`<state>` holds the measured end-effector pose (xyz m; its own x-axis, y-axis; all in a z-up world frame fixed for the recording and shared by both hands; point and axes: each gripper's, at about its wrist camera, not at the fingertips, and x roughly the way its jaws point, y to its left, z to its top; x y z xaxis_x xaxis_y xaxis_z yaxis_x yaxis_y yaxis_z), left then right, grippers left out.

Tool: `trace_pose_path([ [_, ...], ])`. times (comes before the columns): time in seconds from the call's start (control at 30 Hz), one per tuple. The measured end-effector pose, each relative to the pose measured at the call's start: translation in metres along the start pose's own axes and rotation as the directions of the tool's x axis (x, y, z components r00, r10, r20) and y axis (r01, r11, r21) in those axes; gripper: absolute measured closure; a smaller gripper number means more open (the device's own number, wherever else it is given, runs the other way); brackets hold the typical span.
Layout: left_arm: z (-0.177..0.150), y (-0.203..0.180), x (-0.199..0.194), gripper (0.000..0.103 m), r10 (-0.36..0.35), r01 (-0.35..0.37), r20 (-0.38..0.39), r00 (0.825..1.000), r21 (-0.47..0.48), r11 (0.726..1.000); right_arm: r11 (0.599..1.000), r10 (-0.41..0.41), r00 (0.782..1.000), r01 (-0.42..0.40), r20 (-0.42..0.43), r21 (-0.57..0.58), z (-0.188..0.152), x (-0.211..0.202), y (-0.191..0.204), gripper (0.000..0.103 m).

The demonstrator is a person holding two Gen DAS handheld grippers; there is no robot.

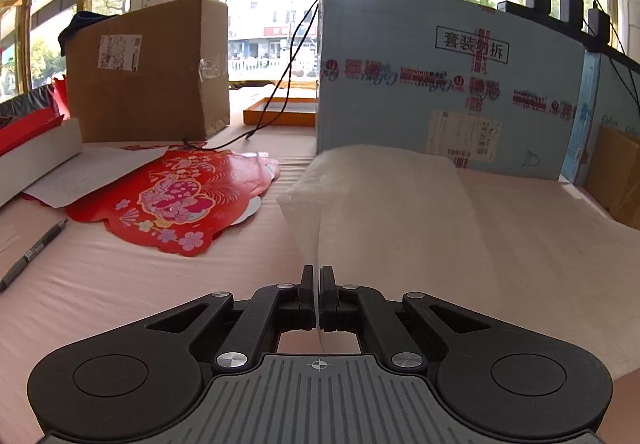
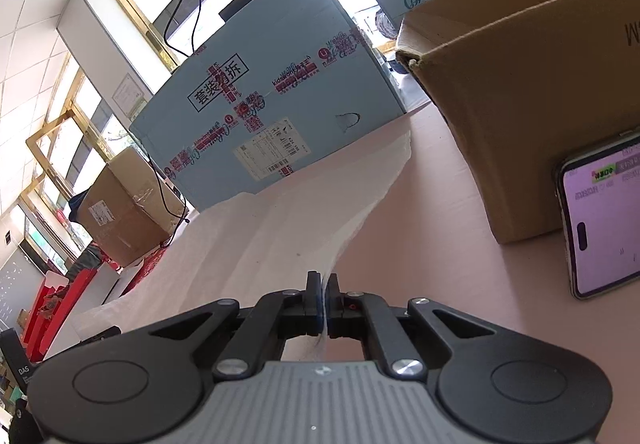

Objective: Fold shopping bag

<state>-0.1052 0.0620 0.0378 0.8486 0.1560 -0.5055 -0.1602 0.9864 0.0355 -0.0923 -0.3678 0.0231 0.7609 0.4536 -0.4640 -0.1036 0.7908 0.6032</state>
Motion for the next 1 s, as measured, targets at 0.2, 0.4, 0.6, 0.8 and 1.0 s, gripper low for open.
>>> trace_pose_path([
  [0.2,0.008,-0.017,-0.018,0.023,0.004,-0.010,0.126,0.992,0.041,0.999,0.999,-0.017,0.999,0.019,-0.049,0.049,-0.011,0.007,-0.009,0.096],
  [0.4,0.008,-0.076,-0.008,0.022,-0.228,0.213,0.063,0.972,0.185,0.959,0.997,-0.022,0.997,0.027,-0.073,0.073,-0.019,0.015,-0.010,0.087],
  [0.6,-0.001,-0.120,0.006,0.022,-0.315,0.306,-0.027,0.949,0.329,0.893,0.999,-0.030,0.998,0.031,-0.047,0.032,-0.022,0.016,-0.003,0.101],
  [0.8,-0.008,-0.147,0.021,0.022,-0.354,0.366,-0.105,0.929,0.395,0.843,0.998,-0.067,0.996,0.067,0.060,0.002,-0.013,-0.011,0.000,0.102],
  [1.0,-0.007,-0.143,0.030,0.017,-0.383,0.404,-0.132,0.914,0.354,0.843,0.998,0.063,0.992,-0.063,0.108,-0.002,-0.004,-0.015,0.009,0.102],
])
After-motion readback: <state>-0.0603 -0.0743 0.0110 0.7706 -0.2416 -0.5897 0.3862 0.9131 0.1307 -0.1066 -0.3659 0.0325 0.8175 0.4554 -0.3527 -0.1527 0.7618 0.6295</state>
